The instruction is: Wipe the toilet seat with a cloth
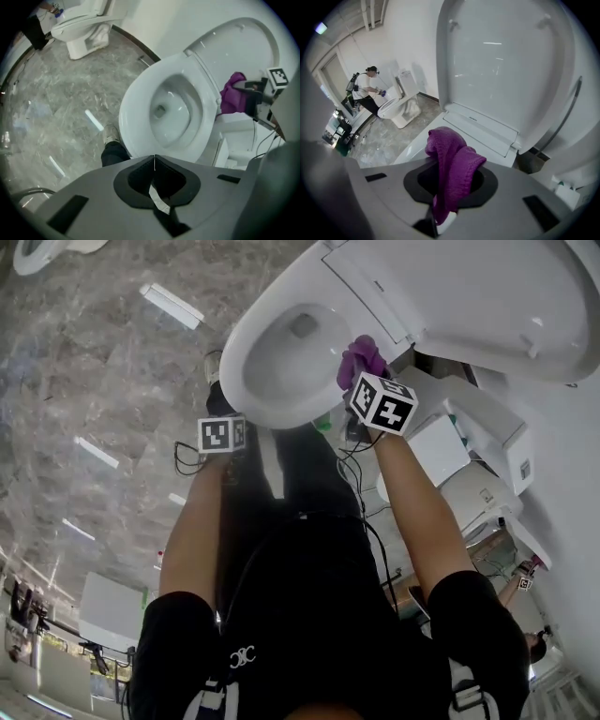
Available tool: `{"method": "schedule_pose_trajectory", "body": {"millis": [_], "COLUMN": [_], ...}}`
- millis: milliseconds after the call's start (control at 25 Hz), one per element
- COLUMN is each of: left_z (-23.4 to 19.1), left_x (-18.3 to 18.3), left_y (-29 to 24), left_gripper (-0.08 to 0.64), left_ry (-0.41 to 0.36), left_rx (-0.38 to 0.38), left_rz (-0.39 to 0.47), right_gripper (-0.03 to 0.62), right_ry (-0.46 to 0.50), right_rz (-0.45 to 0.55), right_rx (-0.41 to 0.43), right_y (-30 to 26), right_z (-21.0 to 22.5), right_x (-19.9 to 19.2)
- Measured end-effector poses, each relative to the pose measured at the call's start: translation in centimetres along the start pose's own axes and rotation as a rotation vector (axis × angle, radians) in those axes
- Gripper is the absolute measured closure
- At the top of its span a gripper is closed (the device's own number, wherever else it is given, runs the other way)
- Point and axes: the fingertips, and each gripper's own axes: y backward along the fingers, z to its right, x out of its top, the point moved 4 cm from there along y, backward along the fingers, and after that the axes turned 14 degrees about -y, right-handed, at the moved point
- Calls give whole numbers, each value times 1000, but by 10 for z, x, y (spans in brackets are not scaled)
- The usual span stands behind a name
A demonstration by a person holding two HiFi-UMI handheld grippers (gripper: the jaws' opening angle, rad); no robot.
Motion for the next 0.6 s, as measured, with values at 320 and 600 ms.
{"method": "schedule_pose_trajectory", "body": {"millis": [320,600], "left_z": [-41,-52], "left_x": [81,140], "left_y": [36,41], "left_gripper": [551,551], "left_ry": [-168,-388], "left_rx": [67,43], "left_rz": [89,107], "right_gripper": [538,537], "right_ry": [-238,-271], "right_rz": [102,192], "right_rx": [-391,-527], "right_y": [-71,-61], "right_z": [80,131], "right_x": [-8,-21]}}
